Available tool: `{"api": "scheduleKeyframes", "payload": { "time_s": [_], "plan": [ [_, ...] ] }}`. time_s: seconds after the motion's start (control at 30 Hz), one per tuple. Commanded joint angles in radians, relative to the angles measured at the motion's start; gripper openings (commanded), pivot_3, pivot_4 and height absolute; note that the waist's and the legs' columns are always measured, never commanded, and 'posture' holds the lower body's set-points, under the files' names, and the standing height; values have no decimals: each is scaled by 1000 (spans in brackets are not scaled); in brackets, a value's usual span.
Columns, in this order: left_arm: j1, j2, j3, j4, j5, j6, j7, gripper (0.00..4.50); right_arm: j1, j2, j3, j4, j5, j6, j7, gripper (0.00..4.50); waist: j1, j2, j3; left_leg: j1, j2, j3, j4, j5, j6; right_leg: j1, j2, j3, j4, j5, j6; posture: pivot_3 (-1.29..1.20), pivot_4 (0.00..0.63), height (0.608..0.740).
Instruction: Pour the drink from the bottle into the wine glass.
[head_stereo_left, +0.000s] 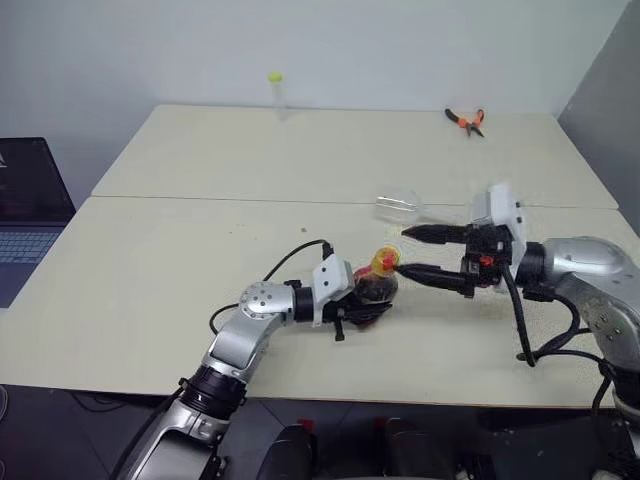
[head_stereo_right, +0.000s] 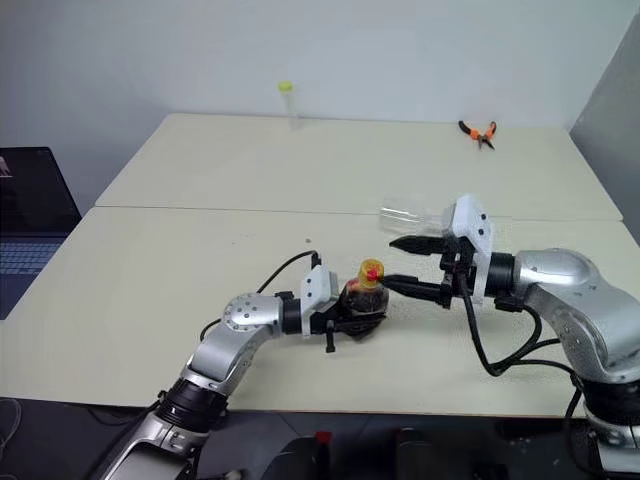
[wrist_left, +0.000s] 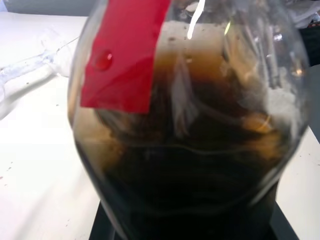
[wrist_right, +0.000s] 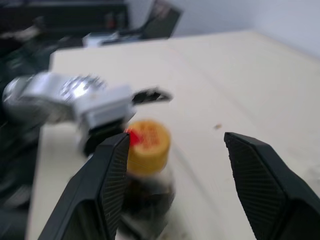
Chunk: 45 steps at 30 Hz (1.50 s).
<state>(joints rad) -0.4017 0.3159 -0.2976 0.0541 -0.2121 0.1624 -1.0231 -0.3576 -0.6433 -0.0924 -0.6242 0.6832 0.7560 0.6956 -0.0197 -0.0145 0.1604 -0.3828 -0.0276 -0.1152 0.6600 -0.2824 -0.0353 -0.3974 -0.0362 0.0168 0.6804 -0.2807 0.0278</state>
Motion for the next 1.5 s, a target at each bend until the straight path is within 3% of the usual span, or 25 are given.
{"api": "scheduleKeyframes", "payload": {
  "time_s": [0.03,0.23,0.43,0.8,1.03,1.23,1.5],
  "plan": [
    [-27,-14,11,-7,-8,-41,-1,1038,23,56,53,-140,-88,8,-189,3238,-4,0,0,0,0,0,0,0,0,0,0,0,0,0,0,0,150,740],
    [-47,-28,-9,26,-4,-60,-22,1034,-5,165,229,-135,-273,-27,-352,3238,-8,0,0,0,-1,0,0,0,0,0,1,0,0,0,1,0,150,740],
    [-58,-29,-6,46,-2,-73,-29,1032,34,124,189,-93,-337,-44,-340,3238,-8,0,0,0,-3,0,0,0,0,0,1,0,0,-1,1,0,150,740],
    [-50,-14,6,49,2,-79,-28,1029,178,23,-69,-141,-103,20,-205,3238,-7,0,0,1,-3,0,0,0,0,2,1,0,0,-1,2,0,150,740],
    [-53,-13,3,55,-1,-84,-29,1025,189,-6,-134,-200,71,81,-180,3238,-9,0,0,1,-3,1,0,0,0,2,1,0,0,-1,2,0,150,740],
    [-57,-19,0,62,2,-86,-30,1024,84,64,-50,-223,87,92,-294,3238,-10,0,0,1,-3,0,0,0,0,2,2,0,0,-1,2,0,150,740],
    [-59,-30,-5,64,5,-87,-30,1024,11,84,180,-191,-129,47,-368,3238,-9,0,0,1,-4,-1,0,0,0,2,1,0,-1,-1,2,0,150,740]
  ]
}}
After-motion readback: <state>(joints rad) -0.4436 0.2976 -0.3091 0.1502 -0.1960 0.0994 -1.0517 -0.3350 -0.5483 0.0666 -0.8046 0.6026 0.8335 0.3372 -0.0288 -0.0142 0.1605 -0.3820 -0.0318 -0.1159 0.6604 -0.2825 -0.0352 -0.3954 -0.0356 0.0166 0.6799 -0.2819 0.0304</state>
